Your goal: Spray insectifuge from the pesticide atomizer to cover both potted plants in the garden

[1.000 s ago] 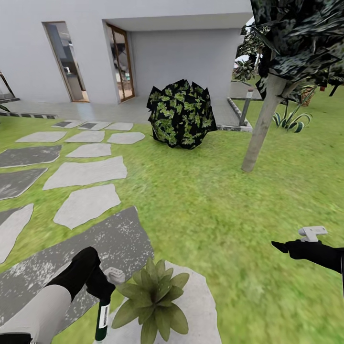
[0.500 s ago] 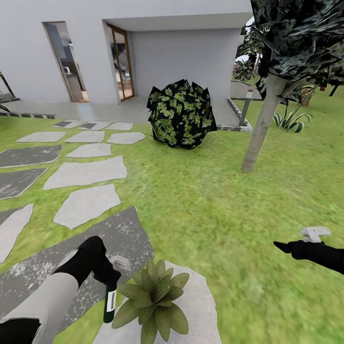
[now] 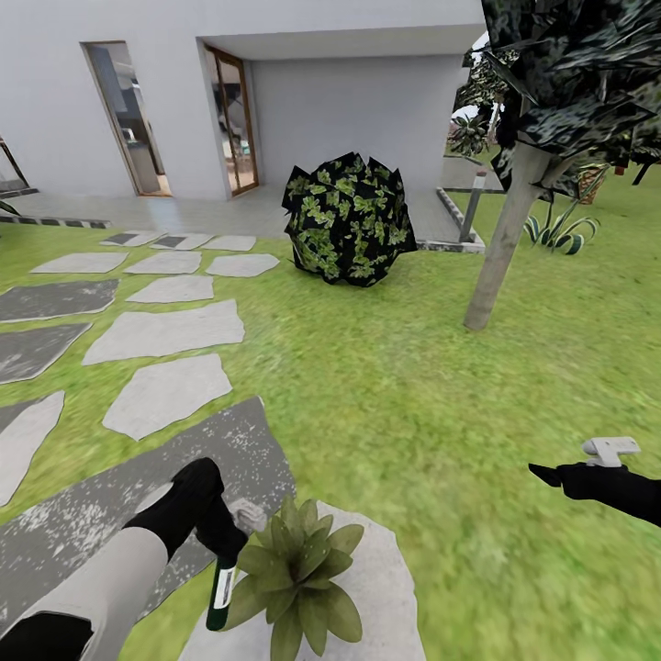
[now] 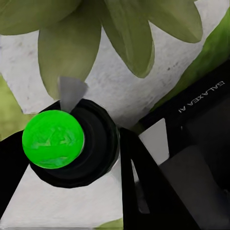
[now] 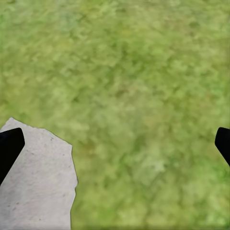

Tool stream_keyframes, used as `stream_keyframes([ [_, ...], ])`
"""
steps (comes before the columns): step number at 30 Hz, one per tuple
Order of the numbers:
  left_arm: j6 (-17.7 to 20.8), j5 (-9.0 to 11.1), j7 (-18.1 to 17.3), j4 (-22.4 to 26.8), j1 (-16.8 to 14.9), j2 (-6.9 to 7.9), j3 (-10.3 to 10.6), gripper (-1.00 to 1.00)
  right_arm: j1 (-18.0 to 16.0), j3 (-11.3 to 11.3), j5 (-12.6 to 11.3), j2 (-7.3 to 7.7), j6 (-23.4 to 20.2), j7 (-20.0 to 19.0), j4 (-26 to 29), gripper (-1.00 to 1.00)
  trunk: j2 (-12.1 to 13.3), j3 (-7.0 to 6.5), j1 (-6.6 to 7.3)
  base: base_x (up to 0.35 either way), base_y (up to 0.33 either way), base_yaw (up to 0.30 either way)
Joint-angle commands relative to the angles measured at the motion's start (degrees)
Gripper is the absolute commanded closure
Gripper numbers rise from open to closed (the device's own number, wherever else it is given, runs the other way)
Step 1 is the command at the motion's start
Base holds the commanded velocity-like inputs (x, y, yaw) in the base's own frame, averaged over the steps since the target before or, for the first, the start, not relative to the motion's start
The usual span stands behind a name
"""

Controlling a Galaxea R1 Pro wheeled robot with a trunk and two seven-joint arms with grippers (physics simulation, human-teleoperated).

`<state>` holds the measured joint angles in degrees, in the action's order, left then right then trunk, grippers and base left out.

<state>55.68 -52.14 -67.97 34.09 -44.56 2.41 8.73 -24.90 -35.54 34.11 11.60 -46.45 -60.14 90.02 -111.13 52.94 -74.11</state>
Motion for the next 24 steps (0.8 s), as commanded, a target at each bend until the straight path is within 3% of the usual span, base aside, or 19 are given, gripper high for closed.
stream_keyframes([
  [1, 0.37, -0.42, -0.58, 0.06, 0.0, 0.27, 0.35, 1.0, -0.06, -0.06, 0.52, 0.0, -0.22, -0.59, 0.07, -1.0, -0.02, 0.05, 0.01, 0.0, 0.0, 0.0],
  [7, 0.31, -0.52, -0.59, 0.02, 0.07, 1.4, 0.27, 1.0, -0.06, -0.07, 0.54, 0.0, -0.22, -0.59, 0.07, -1.0, -0.02, 0.05, 0.01, 0.0, 0.0, 0.0],
  [18, 0.3, -0.42, -0.58, 0.01, 0.08, 6.02, -0.04, 1.0, -0.06, -0.1, 0.53, 0.0, -0.21, -0.59, 0.07, -1.0, -0.02, 0.05, 0.01, 0.0, 0.0, 0.0],
  [24, 0.25, -0.34, -0.59, 0.01, 0.08, 6.46, -0.15, 1.0, -0.06, -0.14, 0.52, 0.0, -0.14, -0.59, 0.07, -1.0, -0.02, 0.41, 0.01, 0.0, 0.0, 0.0],
])
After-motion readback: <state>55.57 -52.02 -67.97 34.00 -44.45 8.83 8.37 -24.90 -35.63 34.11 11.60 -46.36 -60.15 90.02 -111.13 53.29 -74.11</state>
